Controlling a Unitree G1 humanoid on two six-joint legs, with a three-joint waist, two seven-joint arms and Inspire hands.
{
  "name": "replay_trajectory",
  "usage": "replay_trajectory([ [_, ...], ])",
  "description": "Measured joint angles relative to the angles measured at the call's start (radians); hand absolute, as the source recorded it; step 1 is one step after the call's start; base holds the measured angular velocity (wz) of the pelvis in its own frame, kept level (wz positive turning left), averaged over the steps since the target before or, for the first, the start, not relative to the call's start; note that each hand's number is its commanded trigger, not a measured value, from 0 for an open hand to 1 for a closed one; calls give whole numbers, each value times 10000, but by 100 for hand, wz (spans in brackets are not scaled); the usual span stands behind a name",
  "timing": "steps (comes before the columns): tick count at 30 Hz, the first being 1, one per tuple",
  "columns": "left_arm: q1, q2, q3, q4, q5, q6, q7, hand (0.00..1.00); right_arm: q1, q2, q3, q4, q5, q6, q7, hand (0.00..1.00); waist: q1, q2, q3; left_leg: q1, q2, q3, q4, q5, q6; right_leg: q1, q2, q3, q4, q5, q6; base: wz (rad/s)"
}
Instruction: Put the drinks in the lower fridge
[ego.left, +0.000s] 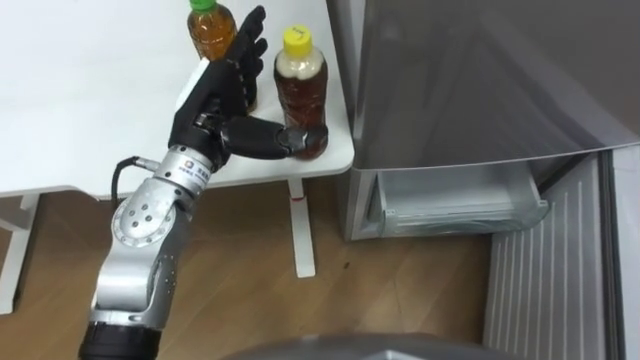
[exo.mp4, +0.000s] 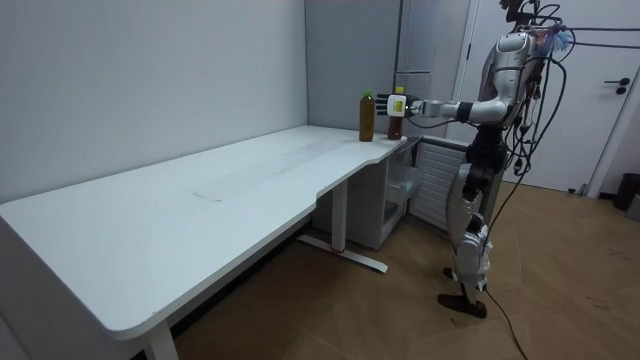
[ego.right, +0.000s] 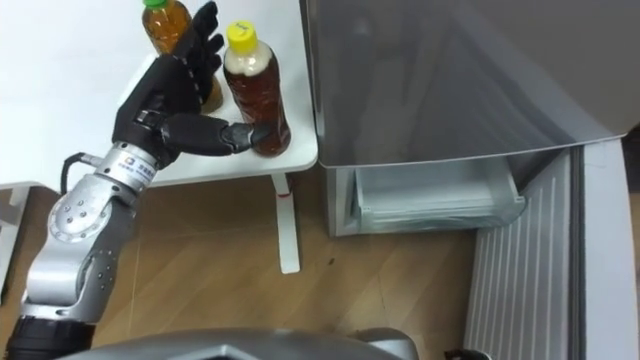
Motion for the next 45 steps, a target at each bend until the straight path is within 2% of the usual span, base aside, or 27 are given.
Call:
replay_trajectory([
  [4,-3,2,6,0,-179,5,-154,0,37,-57,1,-1,14,-6,-19,0,-15,80,-39,14,-1,3,80,2,-4,14,-3,54,-4,1,-1,0],
  [8,-27,2,158,0,-750,149,-173,0,96,-58,-106,-4,31,12,-113,0,-21,133,-16,2,-5,17,71,3,-6,-5,6,108,-22,1,-1,0],
  [14,-107,4,723,204,-1094,340,-211,0,265,-48,-197,-105,54,393,-100,0,11,159,3,27,3,106,-48,4,-8,-17,19,160,-21,1,-1,-1],
  [18,-117,13,857,395,-1096,627,-186,0,372,-41,-196,-381,43,622,-111,0,-22,111,30,21,1,164,-9,5,-8,-38,24,212,-19,1,-2,-2],
  [25,-670,90,883,933,-1115,666,-204,0,413,-39,-196,-526,-33,642,-107,0,-43,71,42,3,2,204,-8,4,-7,-74,27,250,-13,2,-2,0],
  [29,-1034,243,886,1010,-1116,736,-214,0,426,-39,-195,-525,-232,651,-86,0,-92,64,45,0,4,205,-12,4,-7,-74,27,250,-15,2,-2,0],
  [35,-1583,319,879,1585,-1102,791,-206,0,409,-40,-192,-524,-320,656,-1,0,-134,94,8,3,-2,156,39,4,-7,-70,18,244,-12,2,-2,0],
  [40,-1653,324,880,1758,-1105,841,-168,0,409,-41,-186,-524,-315,694,23,0,-248,148,-7,-1,-2,160,72,3,-6,-67,17,252,-9,8,-9,0],
  [45,-1658,327,878,1765,-1104,852,-184,0,394,-56,-181,-556,-326,866,218,0,-298,295,-16,8,1,161,51,3,-6,-72,20,249,3,10,-12,0],
])
